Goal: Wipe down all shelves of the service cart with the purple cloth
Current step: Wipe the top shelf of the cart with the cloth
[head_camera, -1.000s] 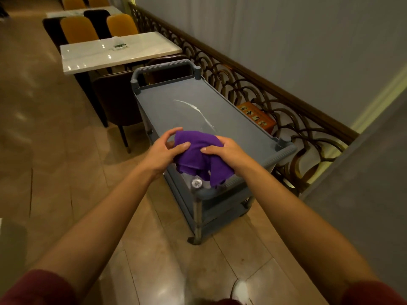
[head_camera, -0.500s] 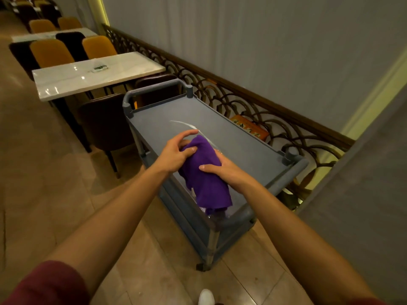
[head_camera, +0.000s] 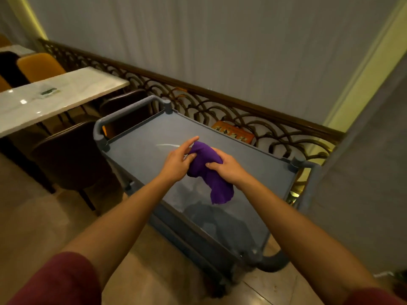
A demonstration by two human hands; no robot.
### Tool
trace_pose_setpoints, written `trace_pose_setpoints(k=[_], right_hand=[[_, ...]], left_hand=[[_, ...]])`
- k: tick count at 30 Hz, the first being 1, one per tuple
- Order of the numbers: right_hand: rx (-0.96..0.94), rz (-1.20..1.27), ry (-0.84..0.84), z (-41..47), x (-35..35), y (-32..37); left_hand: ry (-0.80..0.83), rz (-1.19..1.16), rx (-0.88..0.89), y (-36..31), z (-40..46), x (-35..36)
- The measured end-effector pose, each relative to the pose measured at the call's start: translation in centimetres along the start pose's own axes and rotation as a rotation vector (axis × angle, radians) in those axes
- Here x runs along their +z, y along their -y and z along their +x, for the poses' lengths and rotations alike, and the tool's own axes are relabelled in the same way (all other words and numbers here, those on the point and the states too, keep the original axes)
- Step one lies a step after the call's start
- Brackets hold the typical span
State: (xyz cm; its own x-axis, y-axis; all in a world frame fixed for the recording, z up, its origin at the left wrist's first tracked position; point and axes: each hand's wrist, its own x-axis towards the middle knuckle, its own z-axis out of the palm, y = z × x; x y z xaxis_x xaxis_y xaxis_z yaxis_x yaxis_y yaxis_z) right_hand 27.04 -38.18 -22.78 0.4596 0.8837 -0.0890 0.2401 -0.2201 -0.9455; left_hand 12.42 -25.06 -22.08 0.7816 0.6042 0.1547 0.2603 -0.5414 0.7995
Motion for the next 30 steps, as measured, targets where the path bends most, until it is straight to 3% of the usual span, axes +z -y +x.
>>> trace_pose_setpoints(k=[5, 10, 13, 18, 24, 26, 30], right_hand=[[0.092, -0.043, -0.165, 1.4, 4.2, 0.2], [0.153, -0.077, -0.429, 1.1, 8.1, 0.3], [0.200, -0.062, -0.502, 0.7, 9.2, -0.2], [0.292, -0.322, -0.540, -1.6, 9.7, -2.3], [0.371, -0.670, -0.833, -1.8, 8.9, -5.0], [0.450, -0.773, -0.805, -1.4, 9.5, -6.3], [0.714, -0.816, -0.527, -2.8, 12.1, -10.1]], left_hand=[[0.129, 0.069, 0.089, 4.7, 2.6, -3.2], [0.175, 0.134, 0.162, 8.7, 2.6, -6.3], [0.171, 0.214, 0.219, 11.7, 2.5, -7.7], [0.330, 0.539, 0.211, 18.2, 2.8, -8.0], [0.470, 0.654, 0.080, 21.7, 5.2, -6.3], [0.511, 0.677, 0.047, 22.1, 5.8, -6.2], [0.629, 0.735, 0.030, 23.5, 7.2, -6.8]])
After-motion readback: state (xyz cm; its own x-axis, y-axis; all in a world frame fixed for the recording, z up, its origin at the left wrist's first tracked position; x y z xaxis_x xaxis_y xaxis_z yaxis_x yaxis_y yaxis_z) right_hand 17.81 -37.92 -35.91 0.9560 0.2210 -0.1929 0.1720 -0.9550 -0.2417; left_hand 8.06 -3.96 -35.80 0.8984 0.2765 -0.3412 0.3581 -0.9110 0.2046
